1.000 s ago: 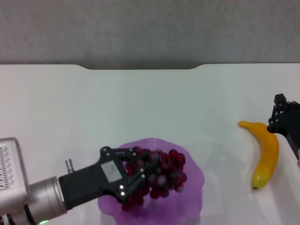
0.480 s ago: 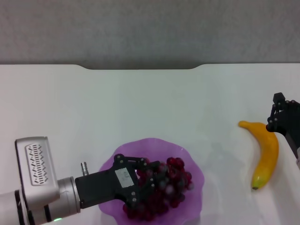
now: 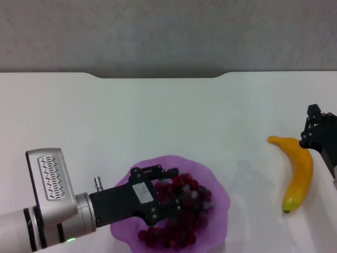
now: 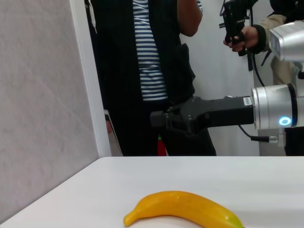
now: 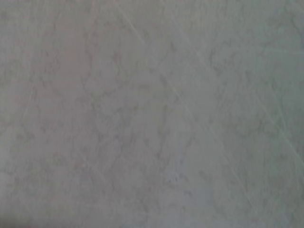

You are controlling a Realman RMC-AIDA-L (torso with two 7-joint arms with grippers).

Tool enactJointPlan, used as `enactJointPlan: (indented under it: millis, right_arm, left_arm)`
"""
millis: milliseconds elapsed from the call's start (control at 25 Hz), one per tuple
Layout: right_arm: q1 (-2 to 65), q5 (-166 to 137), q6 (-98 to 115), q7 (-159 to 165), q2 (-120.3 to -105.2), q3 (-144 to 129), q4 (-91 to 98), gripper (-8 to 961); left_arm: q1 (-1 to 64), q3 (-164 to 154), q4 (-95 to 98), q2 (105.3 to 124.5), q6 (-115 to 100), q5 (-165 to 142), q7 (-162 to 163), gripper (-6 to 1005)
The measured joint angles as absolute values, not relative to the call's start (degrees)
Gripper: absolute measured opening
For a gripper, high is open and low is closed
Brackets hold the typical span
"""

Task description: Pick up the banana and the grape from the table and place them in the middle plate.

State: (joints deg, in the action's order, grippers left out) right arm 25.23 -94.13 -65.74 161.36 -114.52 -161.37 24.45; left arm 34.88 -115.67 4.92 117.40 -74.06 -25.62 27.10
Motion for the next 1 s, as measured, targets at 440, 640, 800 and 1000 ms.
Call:
enactJointPlan:
  millis: [440, 640, 800, 1000]
  right_arm:
    - [25.2, -94.1, -65.7, 161.4, -114.52, -161.4, 24.3, 14]
    - [25.3, -94.1, -65.7, 161.4, -114.52, -161.4, 24.3, 15]
    - [25.3, -94.1, -65.7, 161.4, -114.52, -161.4, 24.3, 16]
    - [25.2, -94.1, -65.7, 161.4, -114.52, -161.4, 24.4, 16]
  left_arm:
    - [34.4, -115.5, 5.7, 117.12, -74.6, -20.8, 25.4, 750]
    - [32.8, -115.4, 5.7, 116.99, -76.6, -12.1, 18.5, 737]
    - [30.9, -115.3, 5.7, 116.99, -78.6, -3.0, 11.9, 699]
    - [28.8, -115.3, 5.3, 116.89, -79.6, 8.5, 9.6, 575]
